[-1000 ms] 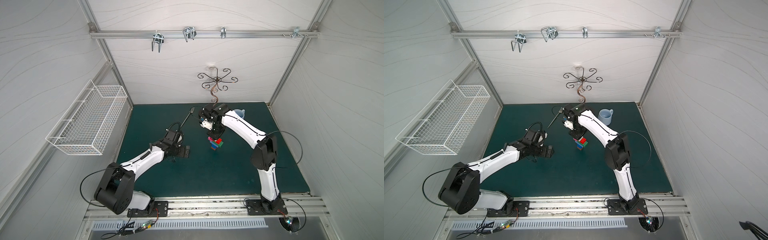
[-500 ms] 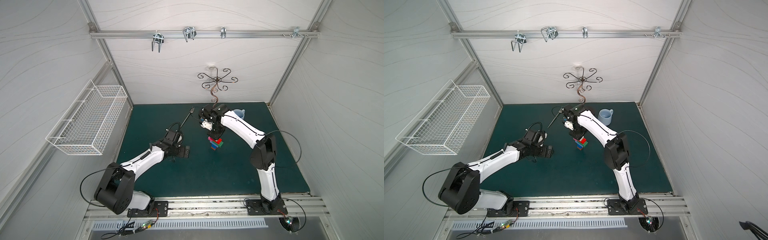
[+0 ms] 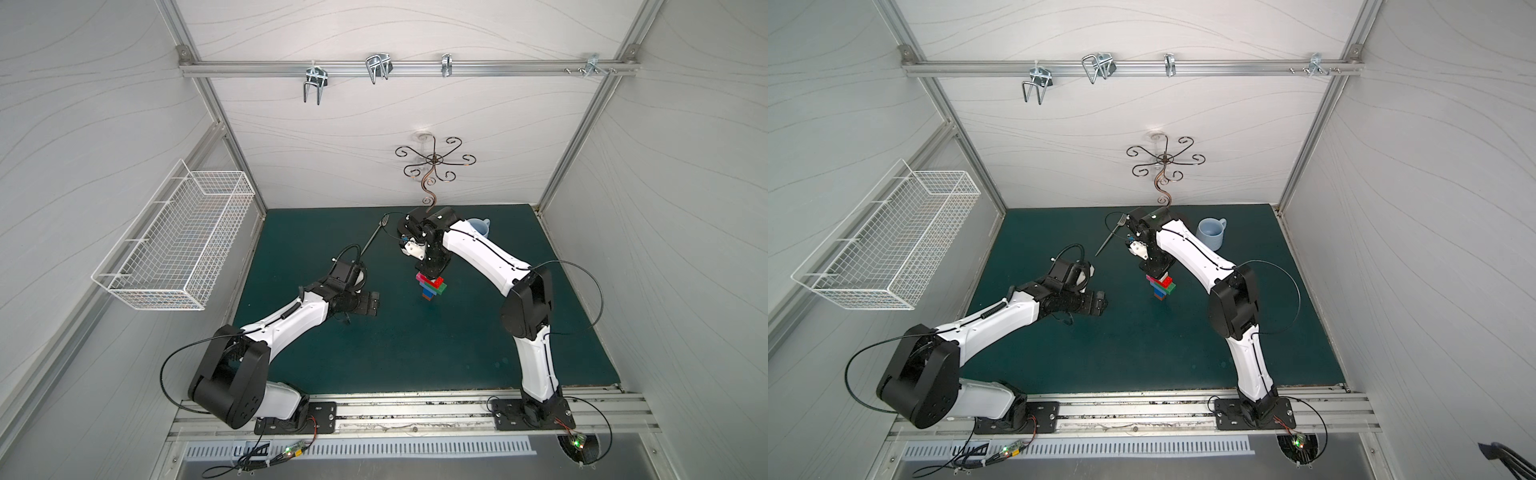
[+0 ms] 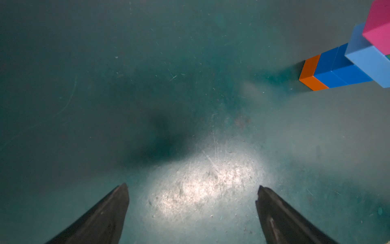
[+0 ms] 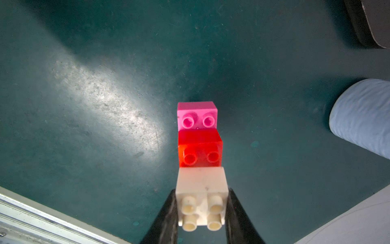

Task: Assemble a spoon with lego
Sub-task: Assemble the lego brick with the lego brick.

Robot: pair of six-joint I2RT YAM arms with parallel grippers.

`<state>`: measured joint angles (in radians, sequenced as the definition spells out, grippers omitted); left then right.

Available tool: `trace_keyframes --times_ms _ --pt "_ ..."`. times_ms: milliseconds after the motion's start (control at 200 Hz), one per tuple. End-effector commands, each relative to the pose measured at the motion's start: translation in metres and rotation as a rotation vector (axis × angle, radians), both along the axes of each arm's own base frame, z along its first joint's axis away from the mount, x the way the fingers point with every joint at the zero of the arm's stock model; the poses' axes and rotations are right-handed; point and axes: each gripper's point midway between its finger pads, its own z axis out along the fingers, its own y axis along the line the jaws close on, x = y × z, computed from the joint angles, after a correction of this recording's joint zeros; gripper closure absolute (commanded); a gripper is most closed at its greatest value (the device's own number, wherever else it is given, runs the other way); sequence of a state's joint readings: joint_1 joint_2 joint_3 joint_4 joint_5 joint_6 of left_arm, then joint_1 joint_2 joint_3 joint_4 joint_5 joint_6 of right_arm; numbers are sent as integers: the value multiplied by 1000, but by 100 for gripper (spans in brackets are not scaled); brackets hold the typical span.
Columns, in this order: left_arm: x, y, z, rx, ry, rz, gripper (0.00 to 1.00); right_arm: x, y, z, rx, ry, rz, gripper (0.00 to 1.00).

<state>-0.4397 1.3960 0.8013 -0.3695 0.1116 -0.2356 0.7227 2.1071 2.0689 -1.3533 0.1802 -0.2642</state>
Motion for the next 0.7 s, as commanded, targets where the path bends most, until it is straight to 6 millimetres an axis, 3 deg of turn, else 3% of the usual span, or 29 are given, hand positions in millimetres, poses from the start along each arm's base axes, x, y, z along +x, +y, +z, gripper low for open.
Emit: trace_keyframes --times_ms 0,85,315,690 --pt "9 -3 10 11 -36 -13 0 -11 -3 -32 -44 116 15 71" --pt "10 -1 11 20 -40 -10 0 -12 -5 -44 -67 145 14 73" --pt "9 2 11 34 -43 -11 0 -12 -6 -55 -76 172 10 74" --pt "8 1 12 24 -43 -8 0 -5 -2 -13 -5 66 7 53"
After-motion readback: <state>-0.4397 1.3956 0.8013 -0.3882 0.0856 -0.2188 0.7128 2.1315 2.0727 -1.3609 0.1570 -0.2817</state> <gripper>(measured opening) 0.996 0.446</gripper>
